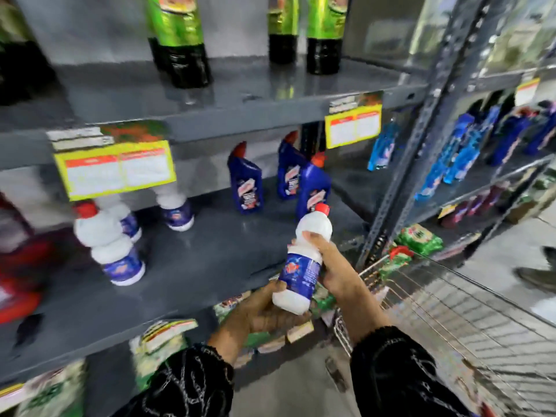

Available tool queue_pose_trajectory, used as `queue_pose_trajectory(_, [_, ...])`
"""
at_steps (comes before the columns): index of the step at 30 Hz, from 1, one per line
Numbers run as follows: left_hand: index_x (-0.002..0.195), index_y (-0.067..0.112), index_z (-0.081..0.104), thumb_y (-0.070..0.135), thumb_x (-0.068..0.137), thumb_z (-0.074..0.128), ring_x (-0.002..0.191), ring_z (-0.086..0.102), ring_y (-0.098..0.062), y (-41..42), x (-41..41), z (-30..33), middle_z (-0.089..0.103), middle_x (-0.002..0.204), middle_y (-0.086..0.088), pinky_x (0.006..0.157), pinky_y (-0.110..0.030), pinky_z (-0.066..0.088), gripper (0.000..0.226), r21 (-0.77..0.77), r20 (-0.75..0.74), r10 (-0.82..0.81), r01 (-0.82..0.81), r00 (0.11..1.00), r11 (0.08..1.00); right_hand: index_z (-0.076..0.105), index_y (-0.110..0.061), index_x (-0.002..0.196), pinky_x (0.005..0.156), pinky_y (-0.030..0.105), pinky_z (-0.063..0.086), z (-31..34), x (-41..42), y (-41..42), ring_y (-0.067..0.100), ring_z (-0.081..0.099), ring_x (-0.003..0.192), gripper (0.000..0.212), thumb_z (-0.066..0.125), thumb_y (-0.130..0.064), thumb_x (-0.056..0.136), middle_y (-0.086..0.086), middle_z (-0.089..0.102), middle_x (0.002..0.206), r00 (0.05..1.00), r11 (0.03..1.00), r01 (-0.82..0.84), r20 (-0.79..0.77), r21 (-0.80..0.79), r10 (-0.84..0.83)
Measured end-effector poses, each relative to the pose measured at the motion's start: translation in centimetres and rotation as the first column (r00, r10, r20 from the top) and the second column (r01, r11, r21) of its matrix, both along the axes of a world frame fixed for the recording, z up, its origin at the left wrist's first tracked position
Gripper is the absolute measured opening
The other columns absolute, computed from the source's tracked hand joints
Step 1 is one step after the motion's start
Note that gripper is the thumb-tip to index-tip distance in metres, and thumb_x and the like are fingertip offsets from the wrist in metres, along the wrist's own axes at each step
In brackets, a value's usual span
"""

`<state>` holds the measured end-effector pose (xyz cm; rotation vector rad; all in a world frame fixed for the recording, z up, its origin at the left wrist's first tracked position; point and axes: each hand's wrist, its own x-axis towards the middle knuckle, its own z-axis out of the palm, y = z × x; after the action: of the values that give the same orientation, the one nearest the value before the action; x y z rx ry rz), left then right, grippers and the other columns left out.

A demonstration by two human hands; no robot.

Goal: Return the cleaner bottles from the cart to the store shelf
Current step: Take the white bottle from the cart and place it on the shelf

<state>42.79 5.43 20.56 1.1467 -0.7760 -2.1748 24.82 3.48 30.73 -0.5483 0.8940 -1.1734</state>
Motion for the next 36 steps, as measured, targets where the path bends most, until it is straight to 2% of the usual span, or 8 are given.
queue_pose_trajectory(6, [0.113, -0.001, 0.054, 0.020, 0.038, 0.091, 0.083, 0.072, -0.031, -0.8, 5.3, 5.4, 0.074, 0.094, -0.021, 0.068, -0.042, 0.061, 0.086, -0.062, -0.355, -0.043, 0.022, 0.934, 0.998, 0.066, -0.009, 0.089, 0.069, 0.033, 0.056, 1.7, 8.7, -3.0, 0.018, 0.068, 0.063, 0.022, 0.063, -0.030, 0.083, 0.005, 0.073, 0.072, 0.985, 0.990, -0.142, -0.095, 0.022, 0.144])
queue_pose_trajectory(10, [0.104, 0.000, 0.059, 0.023, 0.032, 0.093, 0.077, 0.073, -0.027, -2.3, 9.8, 6.7, 0.075, 0.086, -0.018, 0.065, -0.036, 0.062, 0.083, -0.130, -0.233, -0.002, -0.029, 0.973, 0.991, 0.066, -0.006, 0.100, 0.081, 0.042, 0.056, 2.2, 12.8, -4.6, 0.023, 0.069, 0.075, 0.029, 0.066, -0.028, 0.082, 0.009, 0.075, 0.084, 0.969, 0.977, -0.214, -0.126, 0.012, 0.214])
queue_pose_trajectory(14, [0.106, 0.012, 0.061, 0.021, 0.058, 0.085, 0.103, 0.064, -0.028, -3.9, 13.5, 6.9, 0.071, 0.104, -0.011, 0.102, -0.049, 0.047, 0.054, -0.316, 0.086, 0.086, -0.055, 0.993, 0.947, 0.065, -0.002, 0.102, 0.068, 0.034, 0.059, 2.7, 16.6, -6.6, 0.024, 0.066, 0.077, 0.027, 0.070, -0.011, 0.077, 0.006, 0.074, 0.078, 0.941, 0.975, -0.221, -0.268, -0.028, 0.206])
queue_pose_trajectory(16, [0.113, 0.014, 0.060, 0.025, 0.062, 0.082, 0.107, 0.063, -0.023, -4.7, 14.6, 6.7, 0.069, 0.113, -0.009, 0.102, -0.045, 0.048, 0.057, -0.473, 0.316, 0.261, -0.087, 0.912, 0.877, 0.062, -0.001, 0.114, 0.059, 0.028, 0.058, 2.7, 18.7, -7.3, 0.019, 0.068, 0.073, 0.040, 0.072, -0.004, 0.075, 0.006, 0.073, 0.082, 0.935, 0.980, -0.190, -0.317, -0.063, 0.161])
queue_pose_trajectory(20, [0.126, 0.003, 0.049, 0.005, 0.068, 0.079, 0.097, 0.062, -0.018, -5.7, 15.8, 5.0, 0.066, 0.114, -0.009, 0.067, -0.008, 0.054, 0.064, -0.620, 0.404, 0.504, -0.177, 0.763, 0.765, 0.057, -0.006, 0.121, 0.073, 0.035, 0.058, 1.4, 22.2, -8.8, 0.023, 0.070, 0.090, 0.063, 0.081, -0.004, 0.063, 0.014, 0.069, 0.112, 0.925, 0.982, -0.130, -0.373, -0.134, 0.072])
queue_pose_trajectory(24, [0.116, 0.004, 0.060, 0.005, 0.076, 0.071, 0.098, 0.067, -0.026, -6.1, 16.0, 3.6, 0.071, 0.109, -0.017, 0.080, -0.027, 0.054, 0.042, -0.679, 0.459, 0.652, -0.235, 0.603, 0.696, 0.053, -0.011, 0.125, 0.090, 0.046, 0.054, -0.2, 23.6, -9.5, 0.029, 0.065, 0.106, 0.078, 0.085, -0.006, 0.054, 0.013, 0.066, 0.120, 0.882, 0.981, -0.107, -0.472, -0.162, 0.019])
queue_pose_trajectory(31, [0.105, 0.012, 0.067, 0.018, 0.078, 0.067, 0.098, 0.066, -0.025, -7.0, 14.8, 3.8, 0.073, 0.104, -0.010, 0.075, -0.027, 0.044, 0.028, -0.723, 0.544, 0.705, -0.172, 0.455, 0.670, 0.051, -0.014, 0.125, 0.095, 0.048, 0.052, -0.9, 23.4, -11.2, 0.027, 0.063, 0.110, 0.093, 0.085, -0.030, 0.040, 0.009, 0.065, 0.123, 0.826, 0.966, -0.188, -0.560, -0.177, 0.058])
queue_pose_trajectory(36, [0.091, 0.003, 0.060, 0.014, 0.078, 0.057, 0.093, 0.060, -0.037, -6.9, 11.4, 2.9, 0.067, 0.094, -0.018, 0.076, -0.043, 0.049, 0.017, -0.744, 0.586, 0.774, -0.219, 0.241, 0.632, 0.047, -0.009, 0.131, 0.094, 0.038, 0.050, -1.4, 20.6, -10.1, 0.024, 0.056, 0.118, 0.070, 0.079, -0.012, 0.068, 0.009, 0.058, 0.130, 0.809, 0.958, -0.236, -0.579, -0.162, 0.101])
